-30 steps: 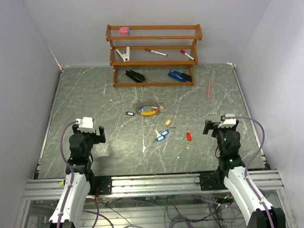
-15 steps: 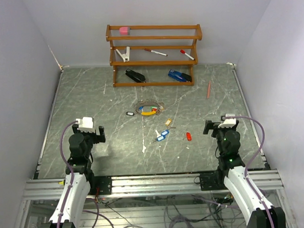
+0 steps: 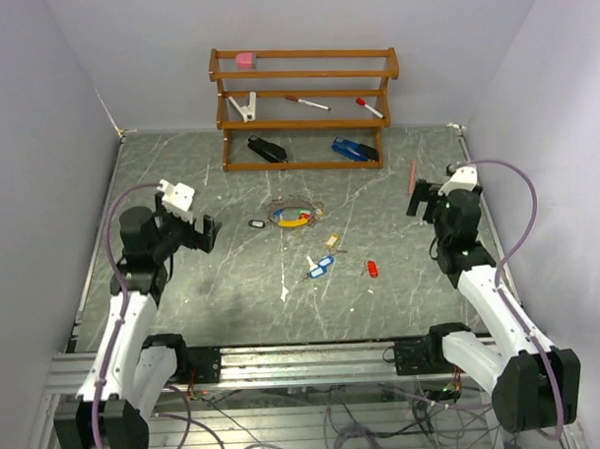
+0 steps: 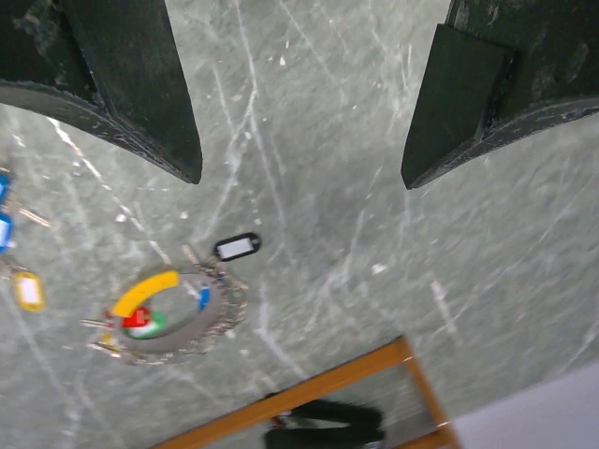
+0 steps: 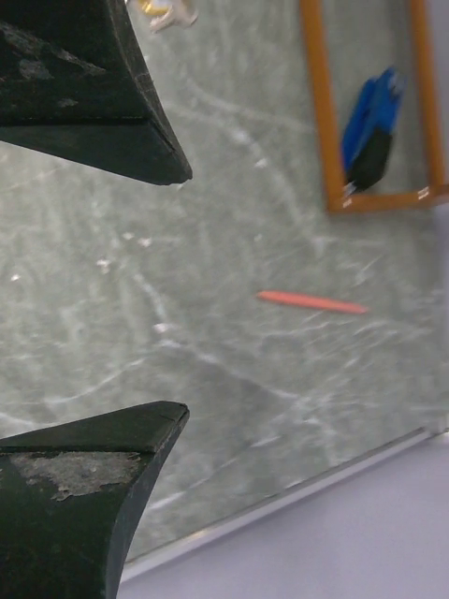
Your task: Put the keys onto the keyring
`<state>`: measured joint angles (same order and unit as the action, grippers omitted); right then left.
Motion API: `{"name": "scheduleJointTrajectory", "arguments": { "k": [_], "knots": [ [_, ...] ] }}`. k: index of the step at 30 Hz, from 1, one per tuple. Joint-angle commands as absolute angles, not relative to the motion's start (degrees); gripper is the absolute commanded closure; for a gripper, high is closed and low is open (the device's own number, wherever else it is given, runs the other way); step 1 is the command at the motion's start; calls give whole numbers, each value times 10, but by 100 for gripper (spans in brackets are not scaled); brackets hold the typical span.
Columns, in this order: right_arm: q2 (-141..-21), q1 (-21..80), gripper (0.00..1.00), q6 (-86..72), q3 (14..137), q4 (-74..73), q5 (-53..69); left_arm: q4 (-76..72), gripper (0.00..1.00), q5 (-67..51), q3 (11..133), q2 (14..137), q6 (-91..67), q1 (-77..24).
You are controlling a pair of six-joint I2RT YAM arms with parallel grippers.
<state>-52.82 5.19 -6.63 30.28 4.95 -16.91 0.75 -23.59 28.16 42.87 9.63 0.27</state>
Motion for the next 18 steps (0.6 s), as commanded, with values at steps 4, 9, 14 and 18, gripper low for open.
{"name": "scheduleJointTrajectory", "arguments": {
  "k": [4,9,14,18],
  "knots": [
    [-538,47,0,-288,361,58,-277,253,1,-485,497,600,252,-25],
    [-627,52,0,-229,493,-90,-217,272,1,-391,556,672,251,-110],
    [-739,69,0,-166,629,-300,-110,223,1,-260,543,660,258,-224],
    [-750,144,0,-148,646,-344,-100,225,1,-148,565,650,285,-265]
  ]
}}
